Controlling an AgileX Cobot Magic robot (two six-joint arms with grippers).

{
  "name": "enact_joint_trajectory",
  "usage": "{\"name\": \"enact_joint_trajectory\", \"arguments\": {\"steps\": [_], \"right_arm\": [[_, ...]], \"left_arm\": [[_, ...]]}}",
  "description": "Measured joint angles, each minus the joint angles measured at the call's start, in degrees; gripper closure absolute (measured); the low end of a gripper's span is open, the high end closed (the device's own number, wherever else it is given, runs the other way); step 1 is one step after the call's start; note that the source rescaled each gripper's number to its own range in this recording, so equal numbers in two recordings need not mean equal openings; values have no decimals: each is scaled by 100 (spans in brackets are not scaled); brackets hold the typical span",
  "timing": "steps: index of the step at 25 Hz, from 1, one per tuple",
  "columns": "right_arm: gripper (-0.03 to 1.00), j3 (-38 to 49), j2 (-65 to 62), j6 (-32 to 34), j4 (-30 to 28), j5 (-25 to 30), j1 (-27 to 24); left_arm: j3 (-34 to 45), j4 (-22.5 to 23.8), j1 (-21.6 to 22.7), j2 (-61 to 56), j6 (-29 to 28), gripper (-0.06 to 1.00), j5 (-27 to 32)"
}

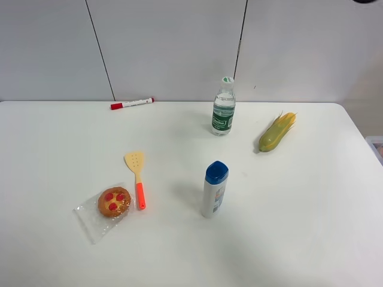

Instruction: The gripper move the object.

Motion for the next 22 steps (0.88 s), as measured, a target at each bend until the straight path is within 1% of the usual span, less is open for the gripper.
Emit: {"name": "enact_joint_trajectory", "arguments": {"steps": [5, 8, 10, 11, 14, 16, 18, 19, 22], "right_arm": [[97, 1124, -470, 51, 16, 5, -319], [97, 1836, -541, 137, 186, -86, -527], [97, 2260, -548, 190, 303, -515, -724], [97, 2479, -548, 201, 350, -852, -799], [97, 3025, -548, 215, 456, -1998, -1023], [97, 3374, -548, 235, 458, -2840, -1090], [97, 3608, -475, 251, 471, -3498, -1102], [97, 3683, -386, 261, 496, -3768, -1102], [97, 3713, 65, 415, 611, -4316, -1110]], "left_arm": [[0, 0, 0, 0, 0, -6, 0], [0, 0, 0, 0, 0, -6, 0], [0, 0, 0, 0, 0, -6, 0], [0, 0, 0, 0, 0, -6, 0], [0, 0, 0, 0, 0, -6, 0], [0, 0, 0, 0, 0, -6, 0], [0, 0, 0, 0, 0, -6, 0], [0, 0, 0, 0, 0, -6, 0], [0, 0, 0, 0, 0, -6, 0]]}}
